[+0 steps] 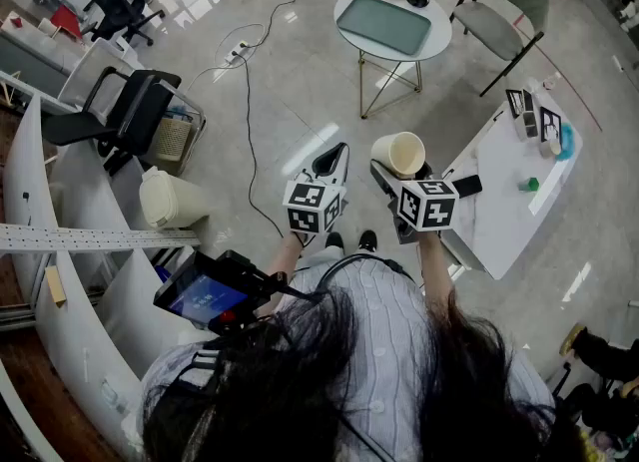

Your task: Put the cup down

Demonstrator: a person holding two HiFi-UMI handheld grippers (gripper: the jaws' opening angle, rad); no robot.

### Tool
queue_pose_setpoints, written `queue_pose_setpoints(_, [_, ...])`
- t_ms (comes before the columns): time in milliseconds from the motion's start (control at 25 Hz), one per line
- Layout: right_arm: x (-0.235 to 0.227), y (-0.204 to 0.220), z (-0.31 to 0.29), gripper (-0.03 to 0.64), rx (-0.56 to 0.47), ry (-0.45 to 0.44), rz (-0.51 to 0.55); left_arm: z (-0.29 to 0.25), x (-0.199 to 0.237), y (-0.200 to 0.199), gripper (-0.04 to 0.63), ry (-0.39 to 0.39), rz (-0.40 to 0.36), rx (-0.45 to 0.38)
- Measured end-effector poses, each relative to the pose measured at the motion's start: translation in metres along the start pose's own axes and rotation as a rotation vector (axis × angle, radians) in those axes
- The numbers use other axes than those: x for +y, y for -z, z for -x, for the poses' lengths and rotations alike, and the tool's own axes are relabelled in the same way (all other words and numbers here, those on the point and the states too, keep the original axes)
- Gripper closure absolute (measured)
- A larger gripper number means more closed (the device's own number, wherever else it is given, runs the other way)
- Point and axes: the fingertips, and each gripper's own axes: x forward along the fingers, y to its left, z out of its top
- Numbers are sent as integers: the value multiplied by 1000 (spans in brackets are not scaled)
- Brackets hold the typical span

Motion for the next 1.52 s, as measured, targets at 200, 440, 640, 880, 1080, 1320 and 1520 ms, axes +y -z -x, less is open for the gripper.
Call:
queue_pose_setpoints(200, [-4,-1,-3,218,8,-9,7,-5,0,-1,578,-10,4,1])
queue_pose_setpoints(440, [-12,-5,-6,218,9,-10,42,-15,-1,0,578,-17,5,6])
queue_pose_setpoints(640, [-24,-8,-11,218,21,-19,51,-28,-4,0,578,-25,8,11])
queue_pose_setpoints(880, [-42,-13,-17,218,39,-26,66,-46,-5,-3,578,-42,11,8])
queue_pose_setpoints(1080, [-56,-18,-23,218,41,-38,65,-60,-10,-4,578,-46,11,2])
queue_pose_setpoints(1320, [-67,-20,-31,218,51,-55,55,-72,-12,1,578,-51,9,23])
queue_pose_setpoints(1520, [-71,-23,-40,218,56,-58,51,-79,-6,-1,578,-59,8,30])
